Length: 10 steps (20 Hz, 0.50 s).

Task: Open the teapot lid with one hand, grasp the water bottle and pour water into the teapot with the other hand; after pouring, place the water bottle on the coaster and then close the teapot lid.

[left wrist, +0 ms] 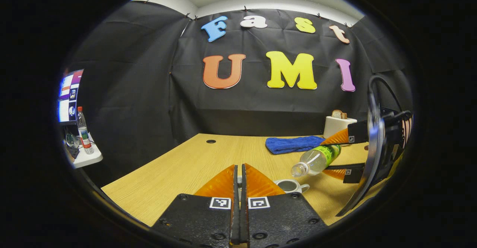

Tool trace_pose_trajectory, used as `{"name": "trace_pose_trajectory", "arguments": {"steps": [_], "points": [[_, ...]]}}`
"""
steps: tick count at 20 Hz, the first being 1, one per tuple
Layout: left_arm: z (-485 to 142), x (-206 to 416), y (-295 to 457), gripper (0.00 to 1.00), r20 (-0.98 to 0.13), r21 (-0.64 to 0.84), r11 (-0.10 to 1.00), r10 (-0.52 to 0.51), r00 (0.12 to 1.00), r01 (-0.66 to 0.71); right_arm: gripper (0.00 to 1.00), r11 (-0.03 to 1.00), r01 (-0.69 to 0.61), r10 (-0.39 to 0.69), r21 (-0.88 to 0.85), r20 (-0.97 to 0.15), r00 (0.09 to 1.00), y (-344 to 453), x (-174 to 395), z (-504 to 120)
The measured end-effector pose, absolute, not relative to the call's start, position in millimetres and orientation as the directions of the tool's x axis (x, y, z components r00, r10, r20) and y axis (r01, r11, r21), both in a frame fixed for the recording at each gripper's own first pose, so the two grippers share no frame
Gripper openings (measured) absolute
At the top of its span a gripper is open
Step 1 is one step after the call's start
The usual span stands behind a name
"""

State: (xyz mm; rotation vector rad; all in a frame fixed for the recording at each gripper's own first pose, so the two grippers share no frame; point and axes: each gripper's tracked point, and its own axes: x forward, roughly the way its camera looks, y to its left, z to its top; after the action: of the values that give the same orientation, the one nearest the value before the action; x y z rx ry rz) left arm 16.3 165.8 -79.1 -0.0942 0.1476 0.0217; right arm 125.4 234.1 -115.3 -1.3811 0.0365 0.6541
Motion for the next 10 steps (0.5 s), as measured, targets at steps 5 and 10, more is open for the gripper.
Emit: {"name": "trace_pose_trajectory", "arguments": {"steps": [5, 10], "points": [[-63, 16, 137, 0.02, -0.126, -0.085, 0.996, -0.007, 0.992, -0.004, 0.73, 0.405, -0.571, 0.468, -0.714, -0.375, 0.8, 233, 121, -98], [-52, 15, 112, 0.02, -0.108, -0.063, 0.997, -0.046, 0.993, 0.04, 0.71, 0.716, -0.552, 0.473, -0.428, -0.283, 0.834, 199, 149, -64]]}}
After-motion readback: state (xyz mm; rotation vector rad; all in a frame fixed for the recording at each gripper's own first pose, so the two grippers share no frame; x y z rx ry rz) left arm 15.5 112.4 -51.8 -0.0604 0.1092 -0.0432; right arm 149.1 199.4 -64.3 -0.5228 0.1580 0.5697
